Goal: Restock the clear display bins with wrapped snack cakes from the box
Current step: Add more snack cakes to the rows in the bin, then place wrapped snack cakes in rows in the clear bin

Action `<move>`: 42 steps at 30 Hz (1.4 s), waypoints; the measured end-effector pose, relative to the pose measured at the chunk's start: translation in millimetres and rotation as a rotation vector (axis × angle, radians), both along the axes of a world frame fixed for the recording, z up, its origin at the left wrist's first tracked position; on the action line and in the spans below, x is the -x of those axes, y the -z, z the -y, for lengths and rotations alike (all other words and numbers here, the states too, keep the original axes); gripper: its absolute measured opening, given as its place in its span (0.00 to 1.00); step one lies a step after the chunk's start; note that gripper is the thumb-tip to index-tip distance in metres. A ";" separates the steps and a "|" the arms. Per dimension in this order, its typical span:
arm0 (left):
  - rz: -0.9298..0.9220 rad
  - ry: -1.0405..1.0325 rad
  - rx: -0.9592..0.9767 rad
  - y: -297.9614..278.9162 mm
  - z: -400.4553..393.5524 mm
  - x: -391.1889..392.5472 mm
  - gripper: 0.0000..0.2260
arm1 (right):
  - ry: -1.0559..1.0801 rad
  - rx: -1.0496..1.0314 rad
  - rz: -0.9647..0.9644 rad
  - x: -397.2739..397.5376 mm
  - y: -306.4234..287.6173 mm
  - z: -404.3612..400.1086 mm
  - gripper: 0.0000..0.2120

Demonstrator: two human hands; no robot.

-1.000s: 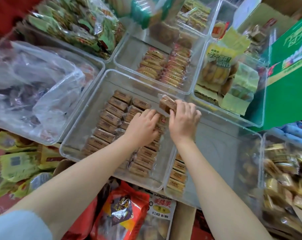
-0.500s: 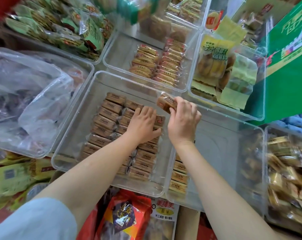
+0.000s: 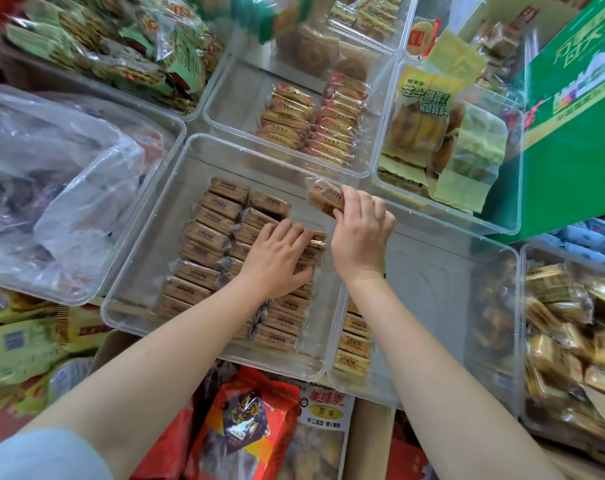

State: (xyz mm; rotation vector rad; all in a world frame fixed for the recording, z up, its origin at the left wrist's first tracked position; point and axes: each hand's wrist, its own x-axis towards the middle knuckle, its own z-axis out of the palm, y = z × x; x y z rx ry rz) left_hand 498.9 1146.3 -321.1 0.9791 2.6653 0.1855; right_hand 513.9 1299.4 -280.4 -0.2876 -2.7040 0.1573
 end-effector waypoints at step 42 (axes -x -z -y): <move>0.148 -0.171 -0.042 -72.2 -35.8 -161.6 0.37 | 0.083 0.399 0.951 -47.6 40.4 -100.7 0.31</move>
